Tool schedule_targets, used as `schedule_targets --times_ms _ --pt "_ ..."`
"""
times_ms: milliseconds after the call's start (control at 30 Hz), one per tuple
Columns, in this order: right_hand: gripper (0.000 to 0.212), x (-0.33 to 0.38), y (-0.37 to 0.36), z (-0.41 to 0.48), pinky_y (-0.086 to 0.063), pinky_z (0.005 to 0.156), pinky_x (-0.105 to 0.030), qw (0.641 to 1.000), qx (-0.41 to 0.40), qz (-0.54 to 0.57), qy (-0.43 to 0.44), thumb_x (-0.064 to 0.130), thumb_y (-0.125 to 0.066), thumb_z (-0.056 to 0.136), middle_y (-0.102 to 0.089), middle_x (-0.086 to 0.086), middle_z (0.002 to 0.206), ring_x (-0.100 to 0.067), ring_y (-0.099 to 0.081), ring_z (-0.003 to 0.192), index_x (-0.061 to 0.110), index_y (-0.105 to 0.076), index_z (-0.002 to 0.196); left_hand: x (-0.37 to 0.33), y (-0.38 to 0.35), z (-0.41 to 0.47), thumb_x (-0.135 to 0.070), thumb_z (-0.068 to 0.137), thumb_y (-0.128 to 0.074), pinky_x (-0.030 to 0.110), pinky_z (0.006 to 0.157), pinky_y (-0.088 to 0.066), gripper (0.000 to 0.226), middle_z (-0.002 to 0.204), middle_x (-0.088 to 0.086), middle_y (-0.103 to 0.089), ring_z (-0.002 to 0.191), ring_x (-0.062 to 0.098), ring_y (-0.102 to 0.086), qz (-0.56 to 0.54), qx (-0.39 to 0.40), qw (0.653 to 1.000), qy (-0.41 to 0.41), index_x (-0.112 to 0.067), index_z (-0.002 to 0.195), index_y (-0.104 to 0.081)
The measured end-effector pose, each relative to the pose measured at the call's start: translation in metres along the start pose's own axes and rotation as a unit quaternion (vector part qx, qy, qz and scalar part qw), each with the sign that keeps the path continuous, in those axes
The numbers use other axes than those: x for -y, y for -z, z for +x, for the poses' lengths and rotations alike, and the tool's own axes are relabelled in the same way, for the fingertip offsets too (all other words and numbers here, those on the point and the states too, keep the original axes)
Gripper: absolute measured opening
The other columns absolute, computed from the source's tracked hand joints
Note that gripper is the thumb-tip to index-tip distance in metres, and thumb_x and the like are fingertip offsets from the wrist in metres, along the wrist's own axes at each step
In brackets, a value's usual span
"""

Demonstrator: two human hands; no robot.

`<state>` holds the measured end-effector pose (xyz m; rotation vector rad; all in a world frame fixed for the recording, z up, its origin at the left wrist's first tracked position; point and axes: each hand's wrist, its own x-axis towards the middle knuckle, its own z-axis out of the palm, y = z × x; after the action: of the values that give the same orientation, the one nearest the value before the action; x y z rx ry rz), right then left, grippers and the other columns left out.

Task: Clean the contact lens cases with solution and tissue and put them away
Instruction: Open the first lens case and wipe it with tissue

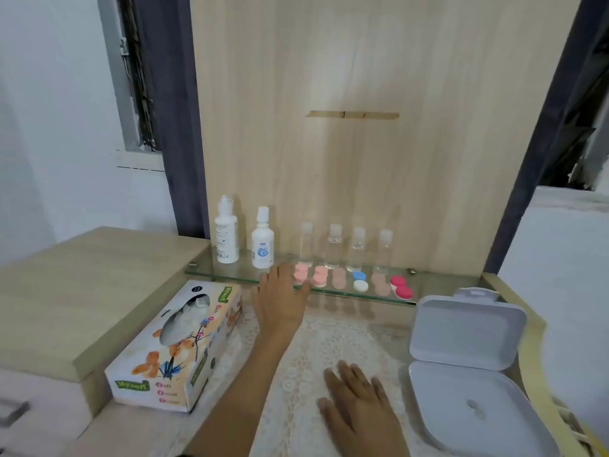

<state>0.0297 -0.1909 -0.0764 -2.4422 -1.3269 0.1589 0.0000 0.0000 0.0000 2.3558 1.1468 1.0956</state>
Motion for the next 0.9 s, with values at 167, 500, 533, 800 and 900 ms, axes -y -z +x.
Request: schedule_targets --times_ms 167,500,533,800,900 --pt "0.125 0.0 0.0 -0.003 0.018 0.107 -0.022 1.0 -0.013 0.012 0.009 0.086 0.031 0.04 0.0 0.017 0.158 -0.003 0.007 0.145 0.044 -0.016 0.148 -0.004 -0.006 0.01 -0.043 0.087 -0.058 0.034 0.082 -0.038 0.035 0.113 -0.004 -0.061 0.105 0.019 -0.05 0.036 -0.009 0.999 0.021 -0.024 0.116 -0.058" --pt "0.069 0.003 0.006 -0.01 0.01 0.112 -0.023 0.999 -0.021 0.02 0.017 0.067 -0.012 0.084 -0.004 0.016 0.158 0.0 0.004 0.144 0.041 -0.02 0.148 0.017 0.018 -0.067 -0.03 0.083 -0.066 0.026 0.063 -0.043 0.017 0.094 -0.013 -0.06 0.076 0.007 -0.051 -0.218 -0.031 0.974 0.05 -0.029 0.1 -0.065" --pt "0.06 0.002 0.005 -0.01 0.009 0.113 -0.023 0.999 -0.021 0.025 0.019 0.062 -0.022 0.091 -0.006 0.016 0.158 0.0 0.003 0.144 0.04 -0.022 0.148 0.023 0.018 -0.082 -0.028 0.082 -0.067 0.023 0.063 -0.042 0.016 0.092 -0.014 -0.061 0.073 0.005 -0.051 -0.242 0.007 0.969 0.04 -0.03 0.098 -0.065" --pt "0.06 0.001 0.0 -0.014 -0.002 0.118 -0.021 0.989 -0.082 0.119 0.024 0.048 -0.041 0.089 -0.033 0.013 0.151 0.002 -0.021 0.14 0.027 -0.036 0.145 0.049 0.012 -0.11 -0.031 0.075 -0.066 0.017 0.075 -0.045 0.025 0.093 -0.014 -0.064 0.079 0.01 -0.056 -0.276 0.226 0.93 -0.082 -0.035 0.099 -0.069" --pt "0.052 0.001 0.0 -0.018 -0.008 0.119 -0.024 0.982 -0.116 0.149 0.01 0.038 -0.051 0.092 -0.039 0.013 0.147 0.0 -0.028 0.137 0.024 -0.042 0.142 0.054 0.009 -0.109 -0.033 0.078 -0.062 0.023 0.08 -0.046 0.027 0.094 -0.014 -0.063 0.085 0.01 -0.055 -0.255 0.233 0.934 -0.091 -0.035 0.105 -0.068"
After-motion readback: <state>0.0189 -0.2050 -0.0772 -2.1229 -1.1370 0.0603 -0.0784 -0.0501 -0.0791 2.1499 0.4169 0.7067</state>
